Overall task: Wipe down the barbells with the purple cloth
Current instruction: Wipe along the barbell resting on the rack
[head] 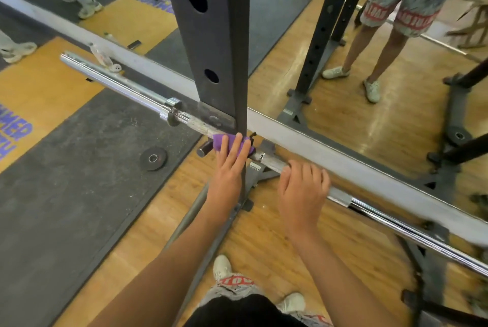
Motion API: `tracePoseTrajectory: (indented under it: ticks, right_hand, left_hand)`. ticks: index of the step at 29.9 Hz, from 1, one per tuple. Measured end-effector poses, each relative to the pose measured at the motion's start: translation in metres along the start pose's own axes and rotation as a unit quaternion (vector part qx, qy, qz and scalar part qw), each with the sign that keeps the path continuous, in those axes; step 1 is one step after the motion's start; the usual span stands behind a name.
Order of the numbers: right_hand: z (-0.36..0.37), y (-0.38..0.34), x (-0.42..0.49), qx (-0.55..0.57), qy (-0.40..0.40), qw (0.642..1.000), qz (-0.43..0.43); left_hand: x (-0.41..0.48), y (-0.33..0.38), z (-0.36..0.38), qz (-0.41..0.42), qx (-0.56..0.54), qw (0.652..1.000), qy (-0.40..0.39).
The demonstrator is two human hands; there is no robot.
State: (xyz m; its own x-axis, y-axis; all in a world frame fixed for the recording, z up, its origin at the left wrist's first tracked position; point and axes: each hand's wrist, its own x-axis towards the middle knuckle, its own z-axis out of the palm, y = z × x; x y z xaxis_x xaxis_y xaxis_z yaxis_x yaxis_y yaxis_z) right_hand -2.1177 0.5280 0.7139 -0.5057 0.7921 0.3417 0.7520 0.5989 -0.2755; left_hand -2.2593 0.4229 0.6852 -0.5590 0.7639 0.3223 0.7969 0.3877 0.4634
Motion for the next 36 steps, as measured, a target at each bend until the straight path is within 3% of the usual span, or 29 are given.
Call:
tracePoseTrajectory:
  ticks: [3,10,19,25,30,36]
  right_hand:
    - [0.003,-0.002,-0.003,-0.012,0.015,1.000,0.005]
    - [0.015,-0.014,-0.010,-0.009,0.078,0.995,0.057]
    - [0.019,-0.022,-0.012,-0.014,0.099,0.991,0.093]
    - [0.020,-0.027,-0.014,-0.006,0.093,0.989,0.111]
    - [0.021,-0.024,-0.015,-0.009,0.086,0.991,0.105]
    - [0.019,-0.023,-0.015,-0.011,0.074,0.993,0.093]
  left_hand:
    - [-0.001,-0.007,0.004,0.085,0.012,0.996,-0.012]
    - [0.009,-0.014,-0.002,0.174,-0.002,0.984,-0.036]
    - [0.014,-0.037,-0.009,0.178,0.008,0.984,-0.031]
    - [0.014,-0.007,0.002,0.177,-0.005,0.983,-0.045]
    - [0.019,-0.031,-0.020,0.216,0.019,0.973,-0.080]
    - [0.027,-0.042,-0.051,0.186,0.024,0.979,-0.076]
